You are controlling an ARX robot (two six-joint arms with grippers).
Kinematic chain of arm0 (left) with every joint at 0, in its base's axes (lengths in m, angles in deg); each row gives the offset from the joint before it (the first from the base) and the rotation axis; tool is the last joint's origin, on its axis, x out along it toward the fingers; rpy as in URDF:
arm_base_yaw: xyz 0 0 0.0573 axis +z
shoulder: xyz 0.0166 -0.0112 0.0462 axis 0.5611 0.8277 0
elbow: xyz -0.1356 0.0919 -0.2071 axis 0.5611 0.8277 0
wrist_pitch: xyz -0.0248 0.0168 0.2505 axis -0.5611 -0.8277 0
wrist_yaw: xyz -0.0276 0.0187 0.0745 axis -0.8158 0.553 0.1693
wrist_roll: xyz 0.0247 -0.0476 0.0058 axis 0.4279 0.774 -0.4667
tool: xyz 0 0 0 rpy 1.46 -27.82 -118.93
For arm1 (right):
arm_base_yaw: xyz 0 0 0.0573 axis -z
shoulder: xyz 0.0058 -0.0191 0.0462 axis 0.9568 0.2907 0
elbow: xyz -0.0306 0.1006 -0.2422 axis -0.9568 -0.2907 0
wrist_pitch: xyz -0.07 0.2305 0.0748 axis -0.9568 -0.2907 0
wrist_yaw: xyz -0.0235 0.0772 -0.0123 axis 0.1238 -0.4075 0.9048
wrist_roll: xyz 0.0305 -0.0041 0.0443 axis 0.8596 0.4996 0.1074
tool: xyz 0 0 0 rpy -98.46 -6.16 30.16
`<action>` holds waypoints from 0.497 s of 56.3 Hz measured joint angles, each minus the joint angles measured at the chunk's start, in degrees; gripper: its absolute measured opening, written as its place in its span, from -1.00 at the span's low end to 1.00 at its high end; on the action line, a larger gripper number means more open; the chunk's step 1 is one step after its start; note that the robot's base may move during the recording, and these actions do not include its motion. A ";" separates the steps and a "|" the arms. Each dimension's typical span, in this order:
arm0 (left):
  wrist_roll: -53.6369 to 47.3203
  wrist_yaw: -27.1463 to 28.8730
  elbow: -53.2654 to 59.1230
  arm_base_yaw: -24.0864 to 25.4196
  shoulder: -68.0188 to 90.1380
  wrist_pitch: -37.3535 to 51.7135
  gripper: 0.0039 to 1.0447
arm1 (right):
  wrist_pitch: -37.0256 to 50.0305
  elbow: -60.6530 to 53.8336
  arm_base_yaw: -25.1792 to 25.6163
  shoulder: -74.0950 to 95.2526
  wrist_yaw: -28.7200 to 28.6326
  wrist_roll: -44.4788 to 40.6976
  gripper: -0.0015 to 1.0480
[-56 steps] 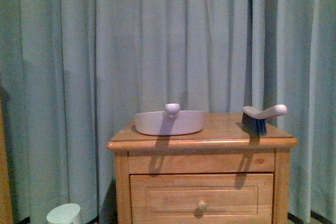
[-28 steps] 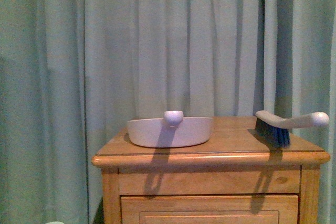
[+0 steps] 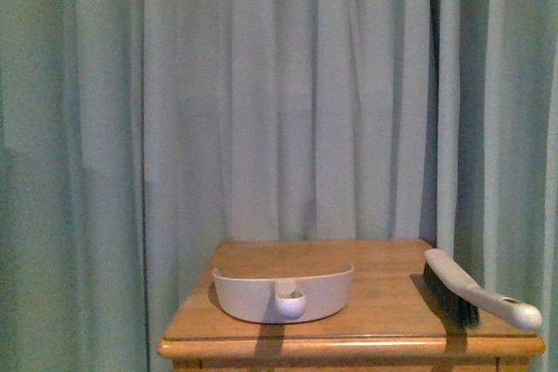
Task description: Clean up trash
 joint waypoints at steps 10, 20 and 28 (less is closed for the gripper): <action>17.90 -10.08 -3.10 6.54 13.68 6.75 0.86 | 0.00 0.00 0.00 0.00 0.00 0.02 0.86; 17.25 -13.40 -26.12 3.45 41.99 8.09 0.86 | 0.00 0.00 0.00 0.00 0.00 0.11 0.86; 7.04 -5.33 -46.36 -8.92 58.53 -4.76 0.86 | 0.00 0.00 0.00 0.00 0.00 0.11 0.86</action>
